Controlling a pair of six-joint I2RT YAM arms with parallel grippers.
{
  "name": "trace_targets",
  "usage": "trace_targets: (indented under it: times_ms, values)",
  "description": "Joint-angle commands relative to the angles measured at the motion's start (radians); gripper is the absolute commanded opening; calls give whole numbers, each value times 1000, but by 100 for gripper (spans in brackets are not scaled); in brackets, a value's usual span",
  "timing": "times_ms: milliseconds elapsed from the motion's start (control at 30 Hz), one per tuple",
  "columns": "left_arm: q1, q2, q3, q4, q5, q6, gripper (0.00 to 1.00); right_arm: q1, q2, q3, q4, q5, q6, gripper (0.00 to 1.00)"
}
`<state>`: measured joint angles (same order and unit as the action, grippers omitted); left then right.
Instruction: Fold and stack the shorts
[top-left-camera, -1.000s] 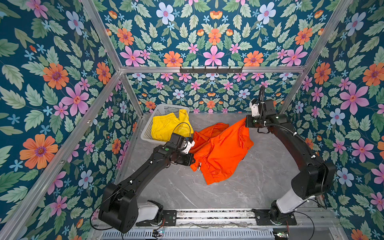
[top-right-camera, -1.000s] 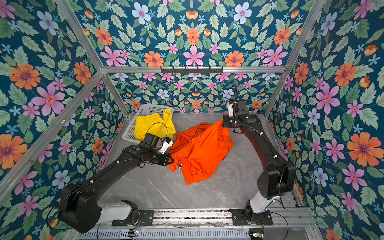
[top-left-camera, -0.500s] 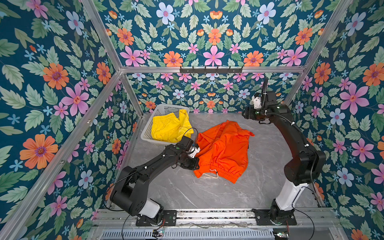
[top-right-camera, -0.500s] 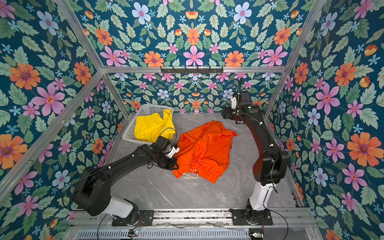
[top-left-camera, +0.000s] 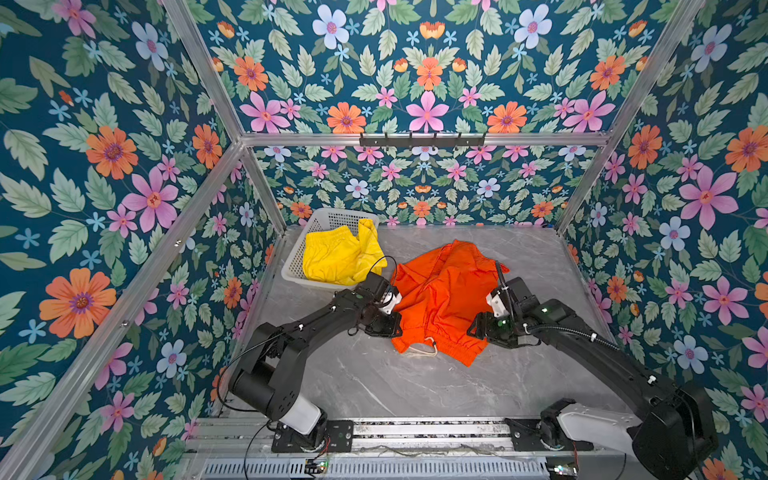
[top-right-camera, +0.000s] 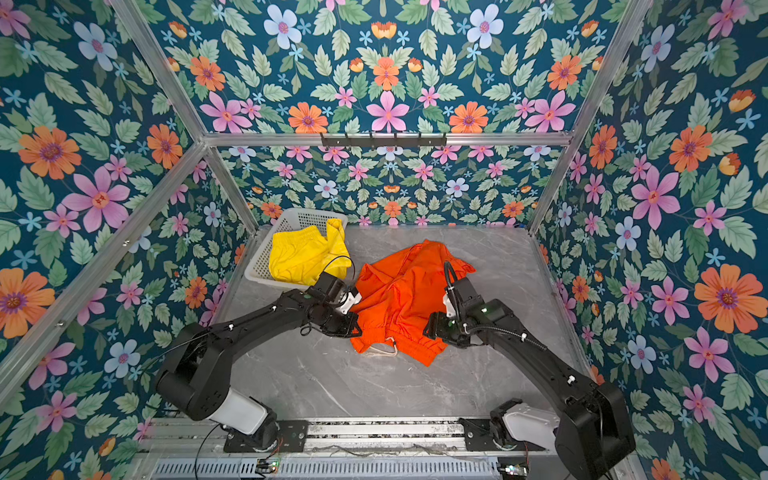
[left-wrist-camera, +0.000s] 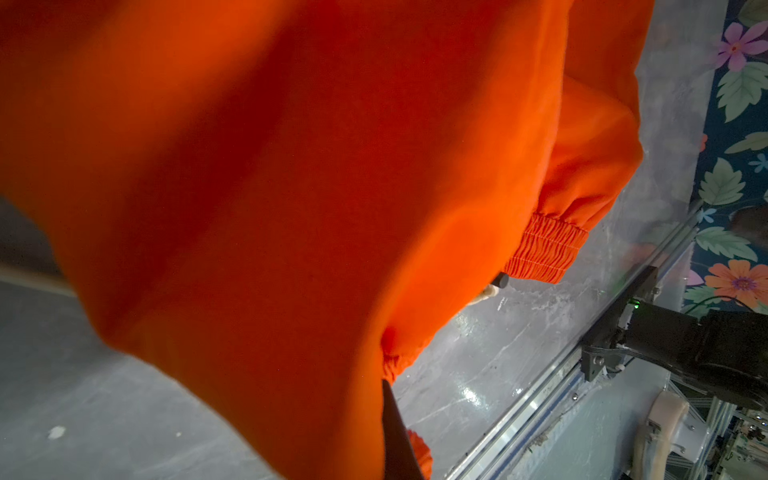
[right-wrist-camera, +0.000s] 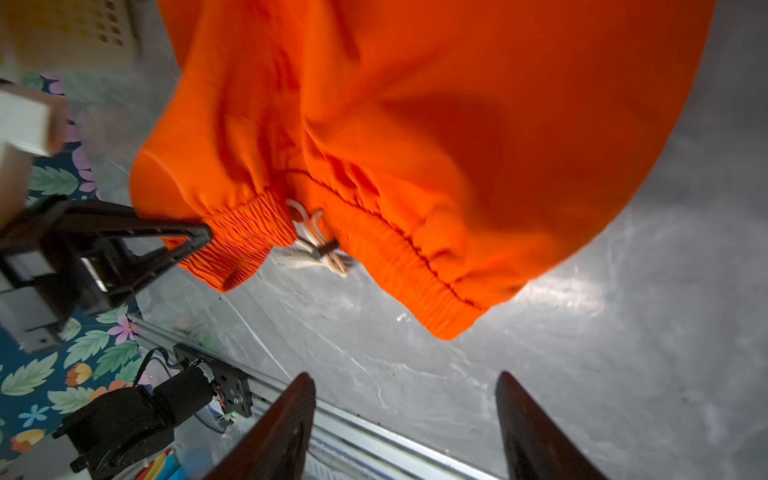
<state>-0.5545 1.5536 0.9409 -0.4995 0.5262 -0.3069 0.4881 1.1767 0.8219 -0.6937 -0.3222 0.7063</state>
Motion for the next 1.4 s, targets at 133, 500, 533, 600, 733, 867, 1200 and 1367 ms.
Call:
trace_targets:
  times_ms: [133,500,533,600,733,867,1200,1367]
  values:
    - [-8,5,-4,15,19,5,9,46,34,-170,237,-36,235,69]
    - [-25,-16,5,5,24,-4,8,46,202,-195,362,8,187,45]
    - [-28,-21,8,-4,24,-2,8,45,203,-183,343,26,172,39]
    - [-33,-31,19,-24,38,15,8,34,182,-140,283,73,121,24]
    - [-52,-57,48,-82,71,61,8,-107,137,5,150,88,-54,13]
    - [-109,-59,87,-115,74,102,8,-245,176,225,63,58,-239,6]
    - [-366,129,196,247,120,-122,27,-354,558,766,-89,-27,-479,10]
    - [-368,213,243,474,159,-257,67,-446,587,821,-129,-8,-478,56]
